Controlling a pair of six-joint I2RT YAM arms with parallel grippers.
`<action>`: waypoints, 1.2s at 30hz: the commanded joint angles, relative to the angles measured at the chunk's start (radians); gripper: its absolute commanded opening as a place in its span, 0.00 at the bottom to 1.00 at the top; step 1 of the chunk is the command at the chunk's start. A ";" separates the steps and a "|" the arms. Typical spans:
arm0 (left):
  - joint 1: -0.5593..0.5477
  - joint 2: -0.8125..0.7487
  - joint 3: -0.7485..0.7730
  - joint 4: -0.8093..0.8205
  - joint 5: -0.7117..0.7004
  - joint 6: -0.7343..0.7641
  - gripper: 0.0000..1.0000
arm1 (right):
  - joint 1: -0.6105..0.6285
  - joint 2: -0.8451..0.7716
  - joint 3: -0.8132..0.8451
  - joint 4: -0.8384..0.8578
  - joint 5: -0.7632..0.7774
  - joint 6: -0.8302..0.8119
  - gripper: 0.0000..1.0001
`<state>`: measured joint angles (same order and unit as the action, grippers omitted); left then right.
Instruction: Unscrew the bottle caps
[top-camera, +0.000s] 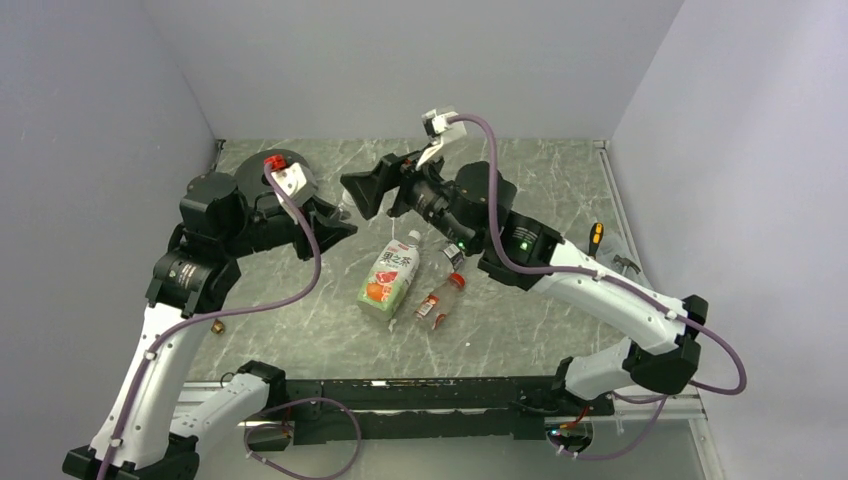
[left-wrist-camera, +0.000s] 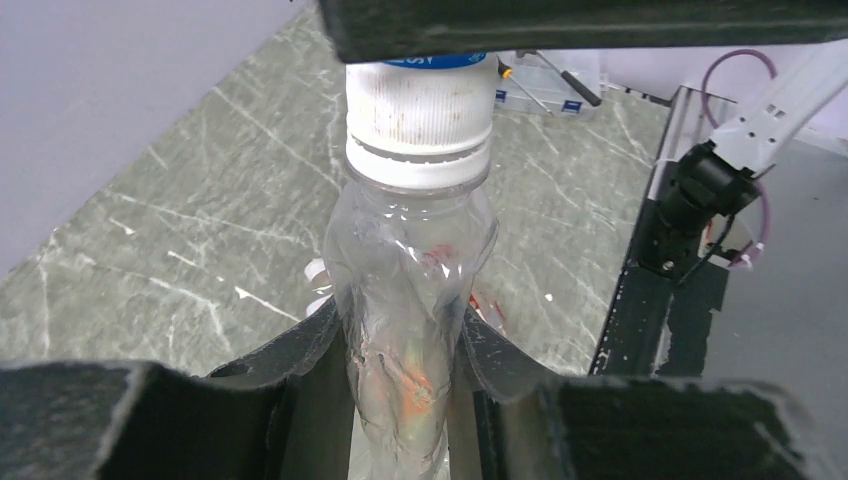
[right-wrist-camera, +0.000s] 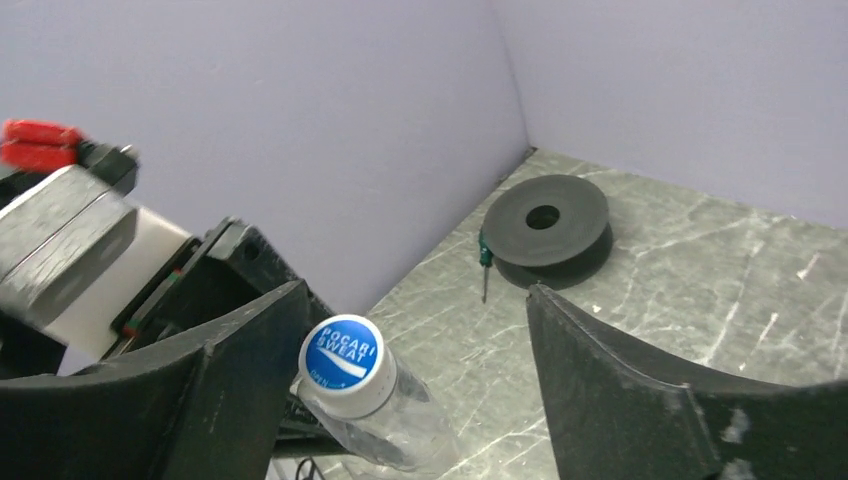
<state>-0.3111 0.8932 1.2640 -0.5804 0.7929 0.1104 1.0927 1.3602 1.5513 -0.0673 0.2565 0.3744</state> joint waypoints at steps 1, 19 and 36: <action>0.000 0.004 0.003 0.039 -0.080 0.020 0.03 | 0.009 0.062 0.085 -0.087 0.113 0.000 0.78; 0.000 0.018 -0.023 0.050 -0.132 0.003 0.03 | 0.036 0.122 0.114 -0.019 0.070 0.003 0.50; 0.000 0.021 0.022 0.034 0.068 -0.036 0.02 | -0.104 0.053 -0.018 0.137 -0.404 0.002 0.02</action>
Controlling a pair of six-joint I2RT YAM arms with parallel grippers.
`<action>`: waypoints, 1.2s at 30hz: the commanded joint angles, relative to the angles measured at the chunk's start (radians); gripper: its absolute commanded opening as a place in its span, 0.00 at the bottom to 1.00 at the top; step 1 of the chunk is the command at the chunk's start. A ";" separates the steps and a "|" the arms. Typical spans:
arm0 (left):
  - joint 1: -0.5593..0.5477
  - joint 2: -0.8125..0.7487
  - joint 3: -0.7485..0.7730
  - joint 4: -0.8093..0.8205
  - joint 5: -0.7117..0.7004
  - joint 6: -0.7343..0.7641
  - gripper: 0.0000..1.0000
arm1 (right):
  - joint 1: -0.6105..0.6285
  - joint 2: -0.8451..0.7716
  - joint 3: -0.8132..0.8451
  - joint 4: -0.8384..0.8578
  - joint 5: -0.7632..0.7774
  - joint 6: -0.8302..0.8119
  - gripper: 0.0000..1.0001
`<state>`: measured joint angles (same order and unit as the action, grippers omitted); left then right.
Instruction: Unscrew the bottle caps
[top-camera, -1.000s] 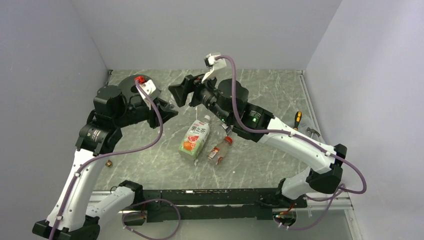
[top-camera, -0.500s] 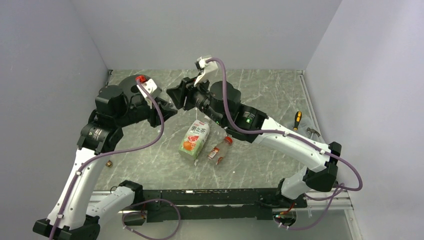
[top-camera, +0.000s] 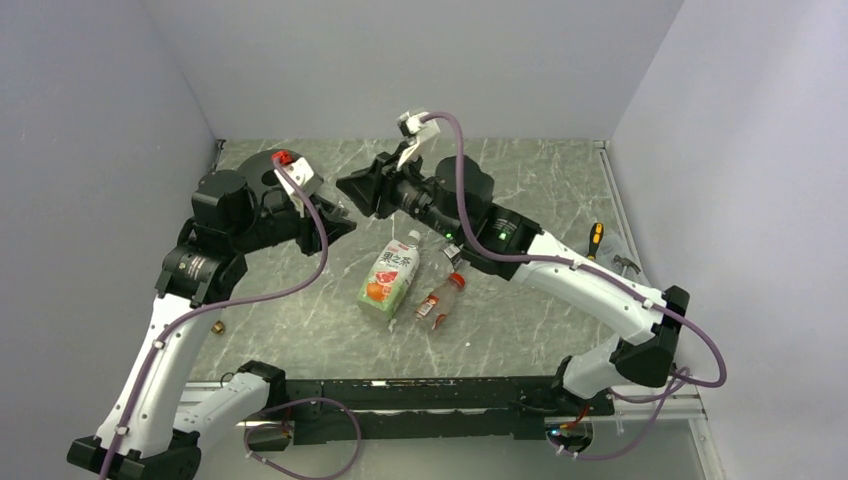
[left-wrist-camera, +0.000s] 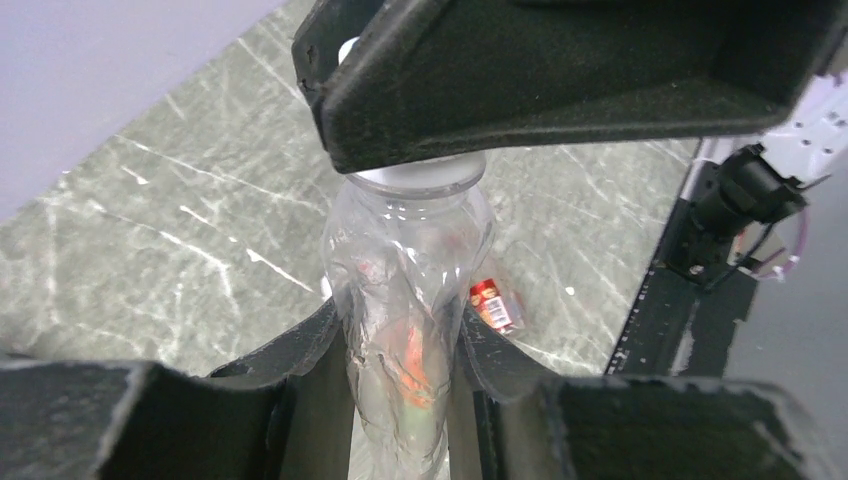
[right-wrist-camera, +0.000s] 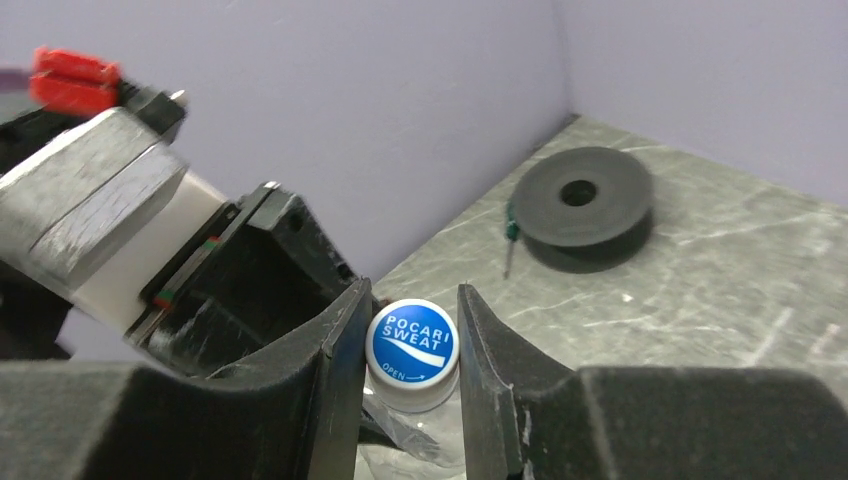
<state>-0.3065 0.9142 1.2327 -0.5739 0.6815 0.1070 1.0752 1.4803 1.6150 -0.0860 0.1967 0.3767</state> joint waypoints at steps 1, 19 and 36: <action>-0.005 0.002 0.061 0.025 0.219 -0.042 0.02 | -0.117 -0.084 -0.107 0.197 -0.435 0.009 0.01; -0.005 0.051 0.118 -0.020 0.583 -0.133 0.03 | -0.147 -0.165 -0.195 0.248 -0.720 -0.117 0.40; -0.005 -0.005 0.023 -0.008 0.003 0.121 0.05 | -0.002 -0.103 -0.090 0.035 0.064 0.010 0.91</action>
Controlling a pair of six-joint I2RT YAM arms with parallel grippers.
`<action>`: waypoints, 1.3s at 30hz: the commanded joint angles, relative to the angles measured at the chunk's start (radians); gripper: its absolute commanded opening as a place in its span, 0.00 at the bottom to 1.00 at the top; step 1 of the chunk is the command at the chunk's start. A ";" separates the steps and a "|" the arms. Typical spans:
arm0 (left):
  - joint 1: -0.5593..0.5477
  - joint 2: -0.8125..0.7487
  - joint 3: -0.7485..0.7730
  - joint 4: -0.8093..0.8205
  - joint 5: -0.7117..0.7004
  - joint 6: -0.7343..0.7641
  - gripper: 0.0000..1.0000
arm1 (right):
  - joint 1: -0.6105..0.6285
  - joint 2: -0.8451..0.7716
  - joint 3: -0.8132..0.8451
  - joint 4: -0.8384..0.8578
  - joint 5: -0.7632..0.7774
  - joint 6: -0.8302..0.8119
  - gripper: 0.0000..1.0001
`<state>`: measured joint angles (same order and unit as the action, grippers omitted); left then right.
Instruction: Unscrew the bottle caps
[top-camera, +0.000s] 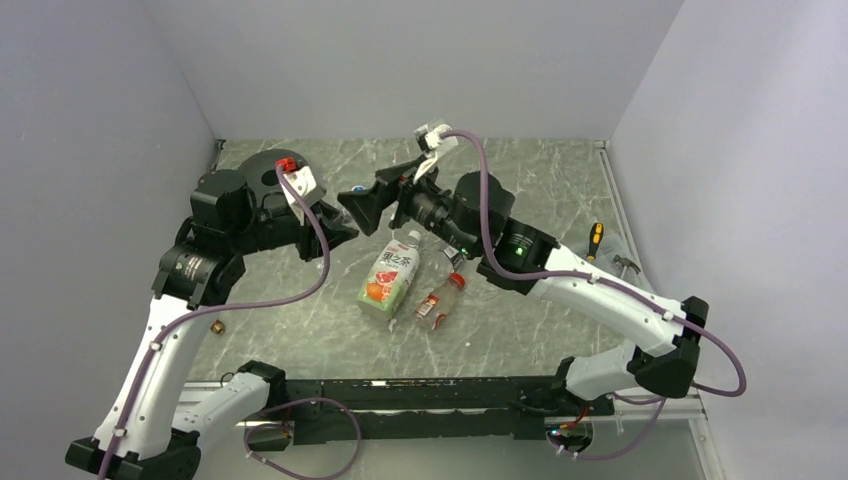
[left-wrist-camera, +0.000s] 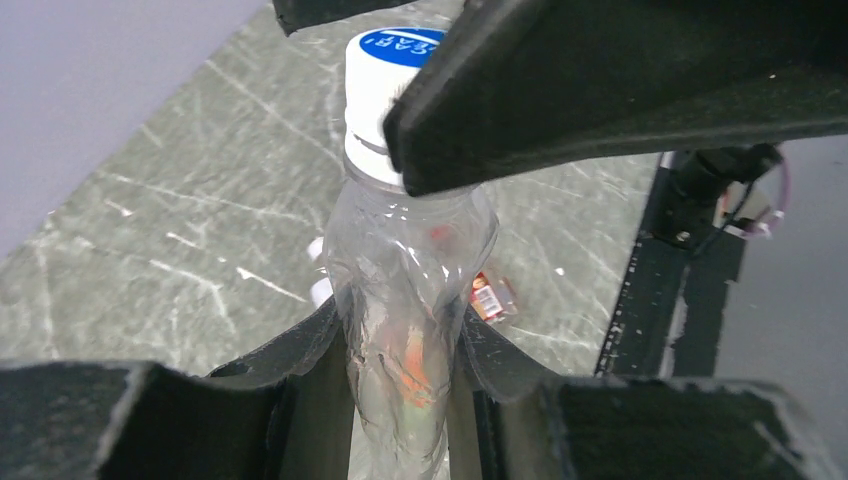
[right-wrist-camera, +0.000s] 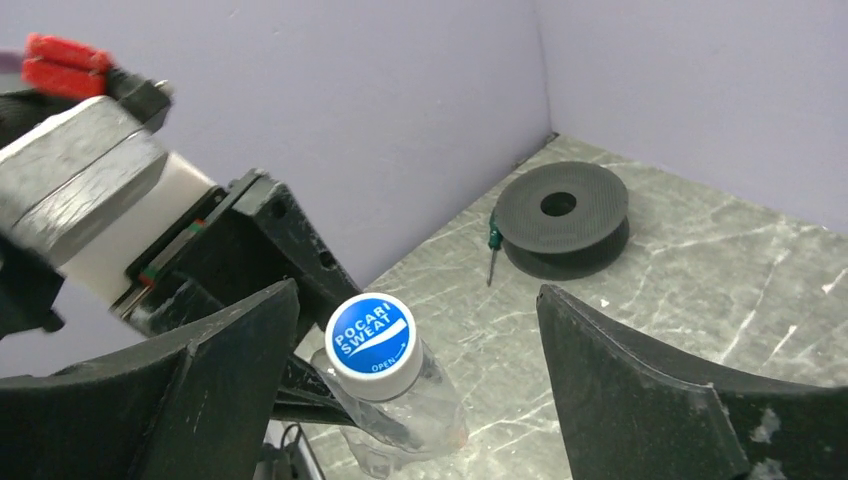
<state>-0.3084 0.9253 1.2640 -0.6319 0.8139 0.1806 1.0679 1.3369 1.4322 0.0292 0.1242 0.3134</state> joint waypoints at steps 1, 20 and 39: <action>-0.003 -0.016 -0.010 0.053 -0.152 0.050 0.05 | 0.006 0.051 0.101 -0.083 0.136 0.083 0.90; -0.003 -0.020 -0.036 0.075 -0.256 0.019 0.04 | 0.010 0.182 0.219 -0.048 0.111 0.173 0.37; -0.003 -0.001 0.042 -0.007 0.326 -0.081 0.04 | -0.089 0.051 0.068 0.200 -0.504 0.042 0.00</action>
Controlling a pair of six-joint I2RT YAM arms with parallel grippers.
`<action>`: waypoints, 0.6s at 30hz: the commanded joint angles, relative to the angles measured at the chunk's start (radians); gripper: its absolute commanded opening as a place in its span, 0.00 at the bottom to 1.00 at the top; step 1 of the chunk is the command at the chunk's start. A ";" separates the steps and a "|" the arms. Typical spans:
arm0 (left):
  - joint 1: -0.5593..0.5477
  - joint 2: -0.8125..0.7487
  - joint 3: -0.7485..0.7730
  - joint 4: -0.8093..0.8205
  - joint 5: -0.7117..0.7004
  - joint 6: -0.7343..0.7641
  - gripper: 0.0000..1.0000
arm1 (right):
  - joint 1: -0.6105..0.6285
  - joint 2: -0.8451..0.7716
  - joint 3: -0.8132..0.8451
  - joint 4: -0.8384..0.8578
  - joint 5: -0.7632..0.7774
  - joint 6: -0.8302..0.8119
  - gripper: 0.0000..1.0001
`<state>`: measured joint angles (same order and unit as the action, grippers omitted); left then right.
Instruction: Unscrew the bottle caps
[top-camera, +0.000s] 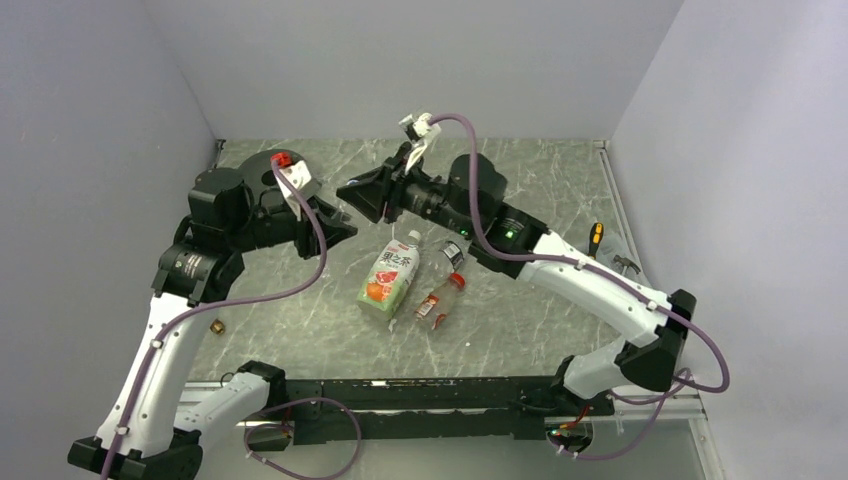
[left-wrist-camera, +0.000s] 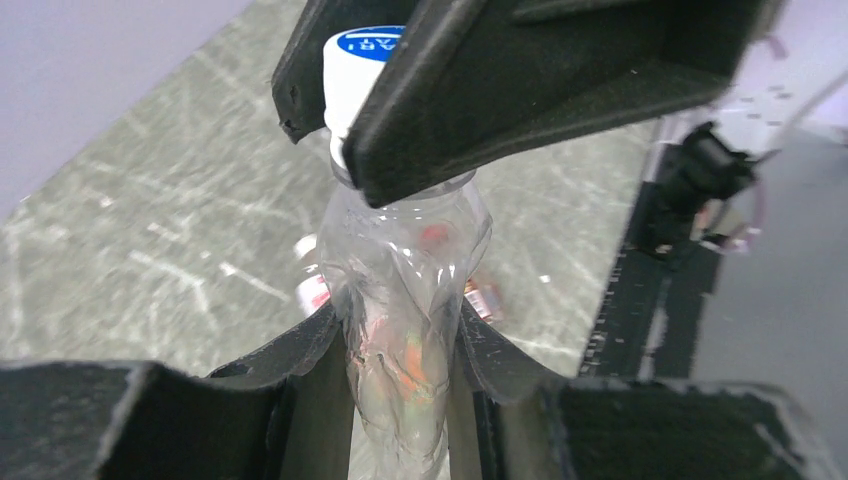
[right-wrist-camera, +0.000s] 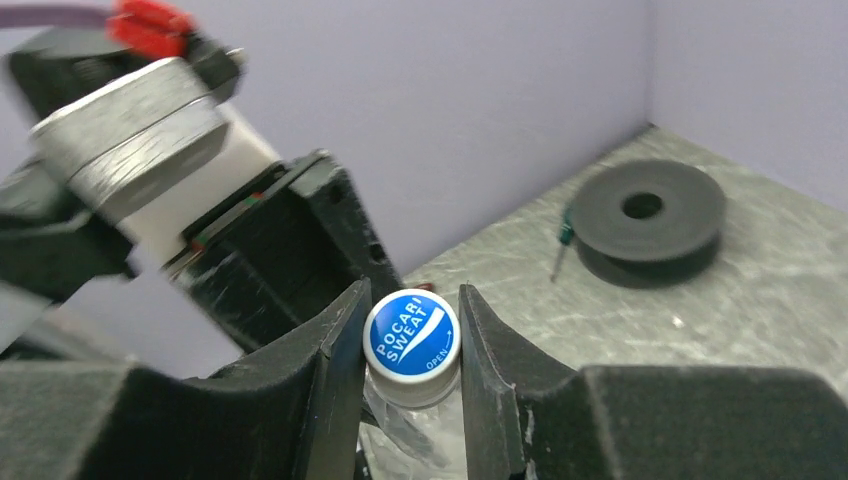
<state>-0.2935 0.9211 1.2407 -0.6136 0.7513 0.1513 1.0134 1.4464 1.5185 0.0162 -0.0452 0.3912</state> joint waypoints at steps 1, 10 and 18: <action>-0.018 0.008 0.073 -0.027 0.426 -0.069 0.04 | -0.041 -0.065 -0.027 0.233 -0.388 -0.033 0.00; -0.018 0.020 0.106 -0.053 0.522 -0.089 0.03 | -0.071 -0.076 -0.076 0.276 -0.594 -0.025 0.00; -0.018 0.007 0.093 -0.090 0.314 0.026 0.01 | -0.072 -0.120 -0.070 0.119 -0.273 -0.084 0.92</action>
<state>-0.3054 0.9409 1.3231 -0.6910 1.1275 0.0963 0.9398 1.3632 1.4456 0.1864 -0.5266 0.3504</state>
